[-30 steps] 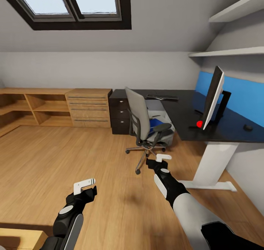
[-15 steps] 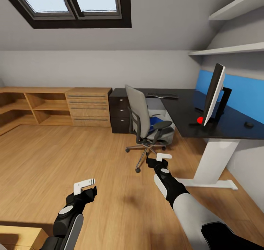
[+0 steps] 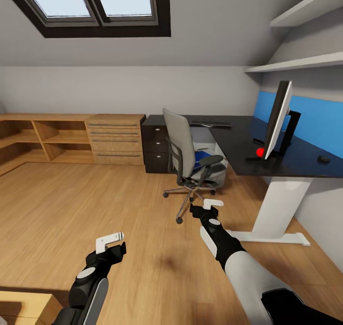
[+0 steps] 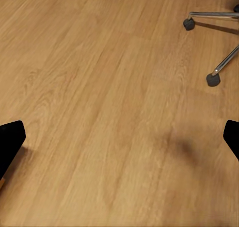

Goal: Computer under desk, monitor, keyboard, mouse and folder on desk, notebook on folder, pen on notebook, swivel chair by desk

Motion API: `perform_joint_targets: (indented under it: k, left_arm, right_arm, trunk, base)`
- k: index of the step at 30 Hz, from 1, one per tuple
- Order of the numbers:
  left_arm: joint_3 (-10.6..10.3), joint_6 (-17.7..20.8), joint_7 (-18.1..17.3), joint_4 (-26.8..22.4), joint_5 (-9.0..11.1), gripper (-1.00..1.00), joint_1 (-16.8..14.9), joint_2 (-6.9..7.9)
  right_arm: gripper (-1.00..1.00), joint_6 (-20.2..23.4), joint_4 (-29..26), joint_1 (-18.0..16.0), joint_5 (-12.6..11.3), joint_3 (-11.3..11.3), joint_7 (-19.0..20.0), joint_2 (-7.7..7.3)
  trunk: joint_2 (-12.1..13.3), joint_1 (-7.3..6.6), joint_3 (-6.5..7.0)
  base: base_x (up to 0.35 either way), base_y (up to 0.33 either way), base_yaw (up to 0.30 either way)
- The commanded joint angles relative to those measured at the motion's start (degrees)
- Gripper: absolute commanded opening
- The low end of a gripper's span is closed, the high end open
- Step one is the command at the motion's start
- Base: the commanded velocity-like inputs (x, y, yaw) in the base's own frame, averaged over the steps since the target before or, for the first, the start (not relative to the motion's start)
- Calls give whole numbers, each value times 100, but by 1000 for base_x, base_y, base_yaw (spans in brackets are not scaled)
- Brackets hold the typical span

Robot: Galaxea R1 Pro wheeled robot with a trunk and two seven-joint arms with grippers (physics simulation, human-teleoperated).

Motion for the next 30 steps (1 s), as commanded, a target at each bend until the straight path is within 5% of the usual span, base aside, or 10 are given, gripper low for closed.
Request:
perform_joint_targets:
  k: [1,12,30]
  left_arm:
    - [-8,14,54,-7,60,100,-3,0]
    - [-10,22,54,-7,63,100,-3,-3]
    - [-6,19,54,-7,60,100,-3,-3]
  right_arm:
    - [100,-2,-3,-4,-59,28,-40,0]
    - [100,-15,0,-4,-58,25,-40,0]
    - [100,-120,12,-4,-58,25,-32,0]
  trunk:
    - [-44,22,-15]
    - [-485,263,-115]
    - [-1207,659,-324]
  base:
    - [0,0,0]
    - [0,0,-32]
    - [0,0,-180]
